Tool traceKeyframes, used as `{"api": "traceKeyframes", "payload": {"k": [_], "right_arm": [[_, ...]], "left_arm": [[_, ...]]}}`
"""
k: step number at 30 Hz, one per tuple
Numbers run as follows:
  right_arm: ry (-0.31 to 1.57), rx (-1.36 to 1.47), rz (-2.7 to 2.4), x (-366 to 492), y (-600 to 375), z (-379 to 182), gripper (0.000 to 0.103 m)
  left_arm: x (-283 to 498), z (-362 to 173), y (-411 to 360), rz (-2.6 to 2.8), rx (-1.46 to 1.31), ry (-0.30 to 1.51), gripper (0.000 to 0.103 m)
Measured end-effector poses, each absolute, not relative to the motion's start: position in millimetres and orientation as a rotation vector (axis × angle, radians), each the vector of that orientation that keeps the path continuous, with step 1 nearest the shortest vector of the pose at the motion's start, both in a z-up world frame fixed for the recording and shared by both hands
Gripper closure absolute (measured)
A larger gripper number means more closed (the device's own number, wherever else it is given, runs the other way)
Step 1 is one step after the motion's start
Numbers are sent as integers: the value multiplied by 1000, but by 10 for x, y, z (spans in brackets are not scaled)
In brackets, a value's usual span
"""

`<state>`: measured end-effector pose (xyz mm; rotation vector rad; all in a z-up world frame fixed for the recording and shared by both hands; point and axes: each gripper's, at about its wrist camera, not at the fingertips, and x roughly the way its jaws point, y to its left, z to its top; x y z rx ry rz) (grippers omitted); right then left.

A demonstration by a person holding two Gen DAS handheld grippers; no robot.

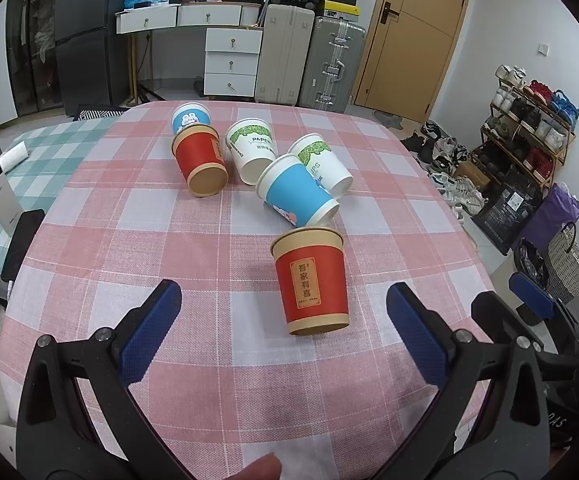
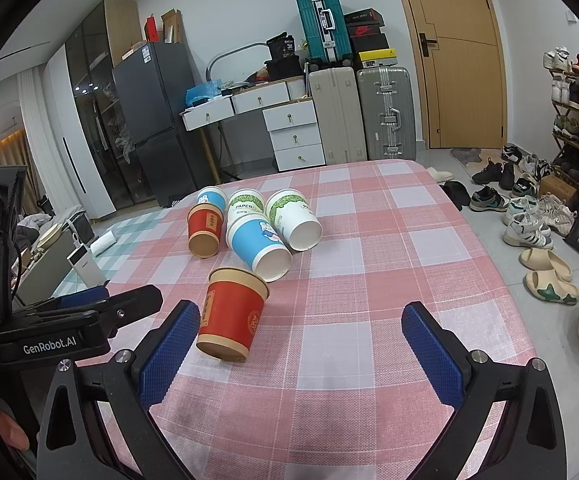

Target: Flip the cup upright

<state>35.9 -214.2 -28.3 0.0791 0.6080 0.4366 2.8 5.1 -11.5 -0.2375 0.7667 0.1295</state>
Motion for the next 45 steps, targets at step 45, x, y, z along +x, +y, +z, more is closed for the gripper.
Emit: {"api": "traceKeyframes", "payload": {"k": [45], "right_arm": [[647,115,417,600,-2262,-462,0]], "left_arm": [[447,-387,26,146,-203,873,0]]}}
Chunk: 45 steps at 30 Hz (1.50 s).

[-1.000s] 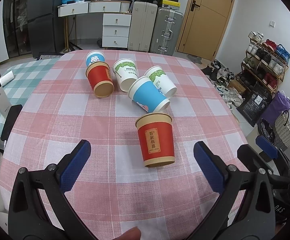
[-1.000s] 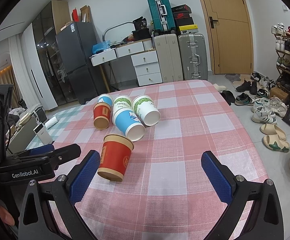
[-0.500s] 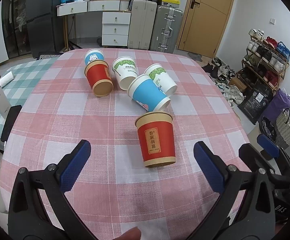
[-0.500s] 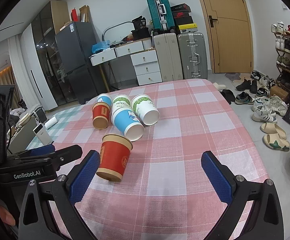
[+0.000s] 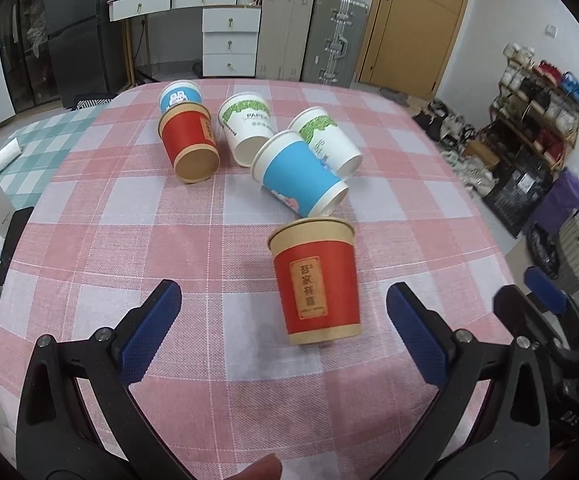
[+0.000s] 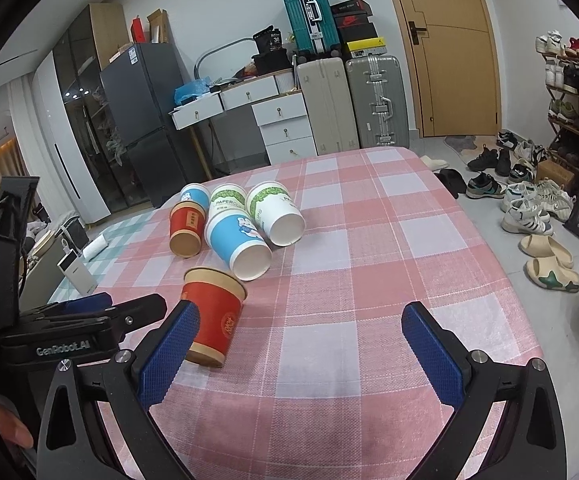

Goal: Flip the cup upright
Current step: 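Move the left gripper onto the lying red cup and close on it, then lift the red cup with the left gripper and stand it on its rim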

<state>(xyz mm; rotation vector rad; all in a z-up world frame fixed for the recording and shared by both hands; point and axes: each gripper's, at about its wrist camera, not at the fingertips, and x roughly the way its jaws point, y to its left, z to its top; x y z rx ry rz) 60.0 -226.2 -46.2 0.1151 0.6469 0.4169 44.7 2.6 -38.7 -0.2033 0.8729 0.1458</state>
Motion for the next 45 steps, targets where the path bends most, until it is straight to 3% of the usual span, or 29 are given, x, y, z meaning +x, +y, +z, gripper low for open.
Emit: {"api": "traceKeyframes", "payload": {"k": [14,22,34,45], "right_arm": [[716,151,386,912,-2397,-791,0],[734,173,381,978,-2448,-872,0],[717,171,387,860,-2417,-772,0],[688,146,430,523,-2211,-648,0]], "left_arm": [[1118,-774,32,107,-238,1038,1],[1298,-1014,35,27,-340,1159,41],[1107,-807,117,-15,-387,1136,43],[338,-546,354,-3,-401,1121,43]]}}
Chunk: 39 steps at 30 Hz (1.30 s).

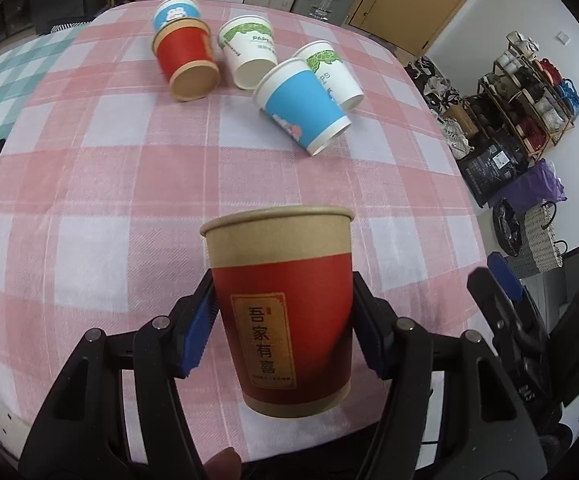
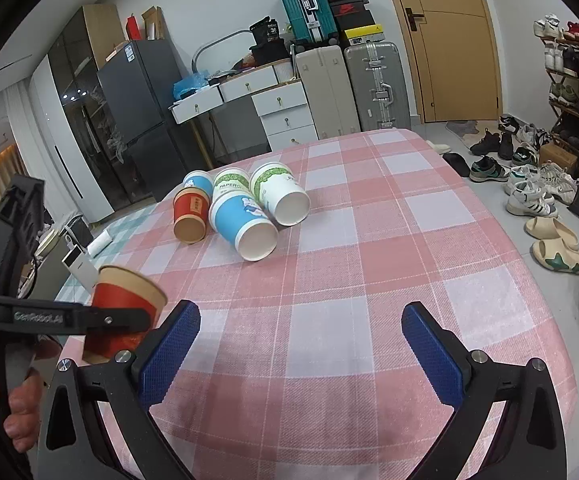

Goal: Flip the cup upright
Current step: 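Lift the red cup with the left gripper and stand it on its rim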

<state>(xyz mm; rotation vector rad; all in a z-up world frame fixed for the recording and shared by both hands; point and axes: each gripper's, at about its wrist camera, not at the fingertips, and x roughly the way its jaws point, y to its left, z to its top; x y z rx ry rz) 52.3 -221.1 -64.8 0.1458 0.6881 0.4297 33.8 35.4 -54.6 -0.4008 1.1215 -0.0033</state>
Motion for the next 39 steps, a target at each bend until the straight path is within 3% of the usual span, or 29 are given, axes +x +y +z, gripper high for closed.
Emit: {"api": "traceKeyframes", "payload": {"k": [11,30,36,39], "right_arm": [[699,135,445,310,-2121,-676,0],[730,102,442,346,-2032,-745,0],[728,93,454,329,-1989,-724,0],[728,88,462,313,-1954,-703,0]], "left_arm": [[-316,-646,467,16,-425,1165,43],[-111,-966,503,34,-405,1219,40],[-181,-802,517,22,-400,1161,23],[-238,-673,538,34,-386,1113,22]]}}
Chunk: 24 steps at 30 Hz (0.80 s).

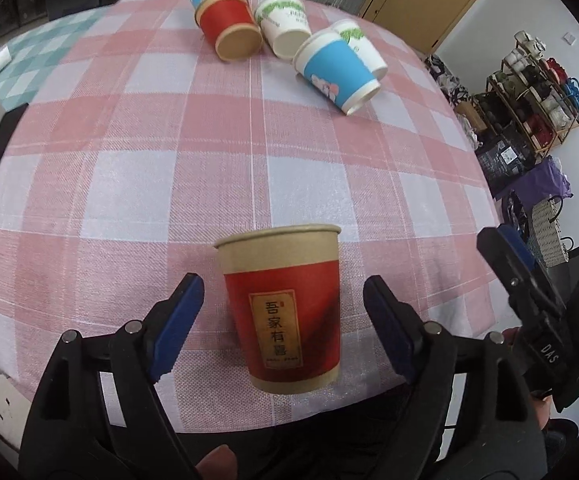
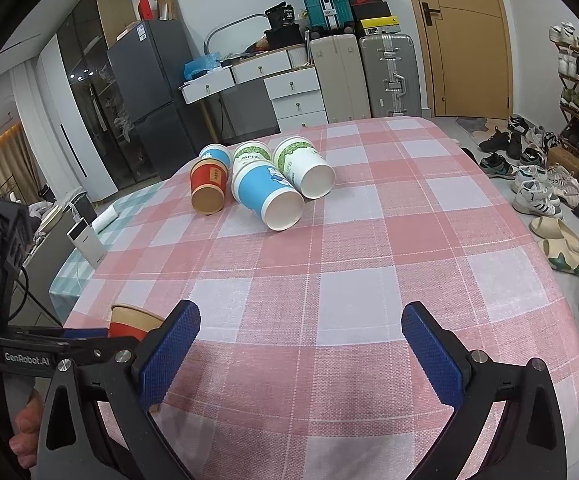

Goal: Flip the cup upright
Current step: 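Lift the red cup with the left gripper and stand it on its rim, then open the left gripper and release the red cup on the table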

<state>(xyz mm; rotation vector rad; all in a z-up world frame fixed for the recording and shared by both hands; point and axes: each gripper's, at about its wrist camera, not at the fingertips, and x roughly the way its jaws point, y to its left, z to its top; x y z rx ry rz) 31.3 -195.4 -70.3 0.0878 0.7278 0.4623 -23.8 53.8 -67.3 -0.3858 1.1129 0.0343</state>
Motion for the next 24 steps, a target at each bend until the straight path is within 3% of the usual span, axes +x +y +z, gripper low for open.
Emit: {"api": "traceKeyframes", "payload": {"k": [11,15,24], "right_arm": [[706,56,535,184,-1714,-513,0],[699,41,563,129,-1613,-458,0],[689,21,618,24,-1441,-340,0]], "left_arm": [[-554,-216,736,169,-306,885,16],[-666,-120,800,216,-278,822,1],[-904,11,908,282,-251,753,1]]}}
